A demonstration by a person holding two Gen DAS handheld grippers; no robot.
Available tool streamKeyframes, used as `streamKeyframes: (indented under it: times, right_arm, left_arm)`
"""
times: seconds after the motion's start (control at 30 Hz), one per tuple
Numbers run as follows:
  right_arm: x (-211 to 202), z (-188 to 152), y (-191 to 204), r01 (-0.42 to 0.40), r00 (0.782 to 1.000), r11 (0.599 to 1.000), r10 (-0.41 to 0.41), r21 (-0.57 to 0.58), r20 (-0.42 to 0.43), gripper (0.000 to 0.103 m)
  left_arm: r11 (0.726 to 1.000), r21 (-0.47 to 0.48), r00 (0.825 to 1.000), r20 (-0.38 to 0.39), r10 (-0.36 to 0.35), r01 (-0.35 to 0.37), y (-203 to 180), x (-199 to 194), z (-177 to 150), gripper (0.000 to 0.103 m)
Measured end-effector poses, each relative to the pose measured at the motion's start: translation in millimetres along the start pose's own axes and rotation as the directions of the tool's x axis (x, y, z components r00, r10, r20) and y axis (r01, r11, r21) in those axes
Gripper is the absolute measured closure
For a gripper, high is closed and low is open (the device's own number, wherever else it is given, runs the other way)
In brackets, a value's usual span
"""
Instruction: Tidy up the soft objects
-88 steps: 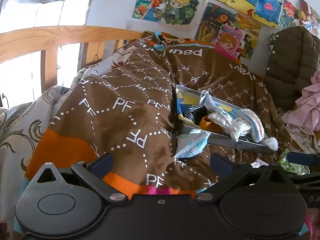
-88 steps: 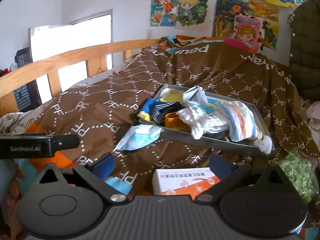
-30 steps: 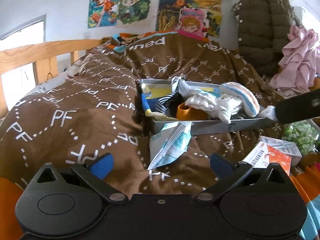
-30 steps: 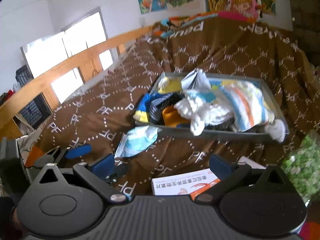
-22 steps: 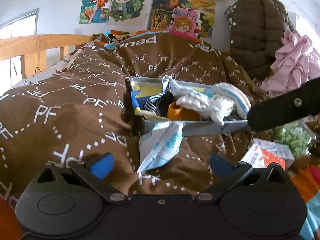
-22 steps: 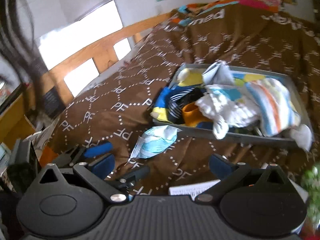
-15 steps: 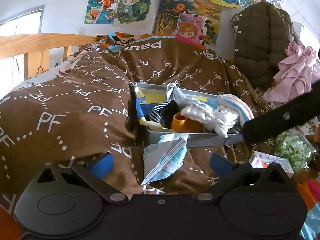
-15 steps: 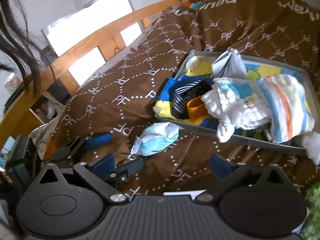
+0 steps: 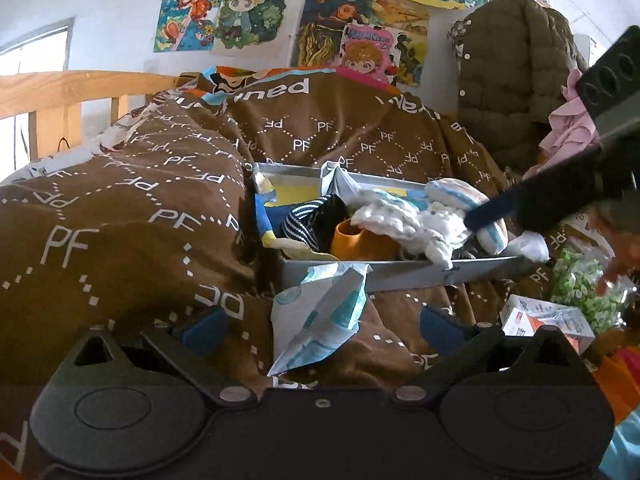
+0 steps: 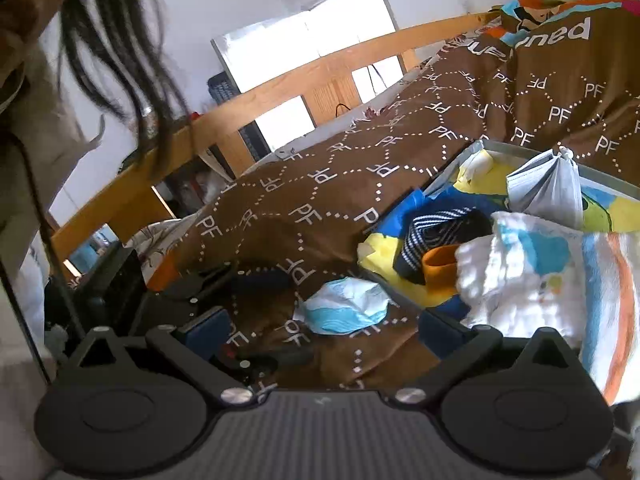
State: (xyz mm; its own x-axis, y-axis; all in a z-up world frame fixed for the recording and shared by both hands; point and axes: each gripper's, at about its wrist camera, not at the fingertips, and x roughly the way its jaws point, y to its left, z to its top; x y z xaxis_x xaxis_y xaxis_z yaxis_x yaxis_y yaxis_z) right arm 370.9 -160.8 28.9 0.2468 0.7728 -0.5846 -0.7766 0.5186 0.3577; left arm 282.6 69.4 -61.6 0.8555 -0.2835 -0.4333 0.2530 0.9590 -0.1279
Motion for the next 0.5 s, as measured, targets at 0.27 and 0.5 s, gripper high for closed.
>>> streamKeyframes:
  times: [0.27,0.5]
  right_arm:
    - [-0.9,5.9,-41.4,-0.147,0.989,0.984,0.144,-0.097,-0.04,0.0]
    - [7.7,-3.8,-60.3,-0.196,0.976,0.971,0.18,-0.138,-0.12,0.0]
  left_arm:
    - [0.999,-0.017,0.998,-0.048,0.033,-0.034,-0.3,13.6,3.2,0.001]
    - [0.999,-0.003,0.997,-0.057,0.053,-0.054,-7.2,22.5,5.2,0.001]
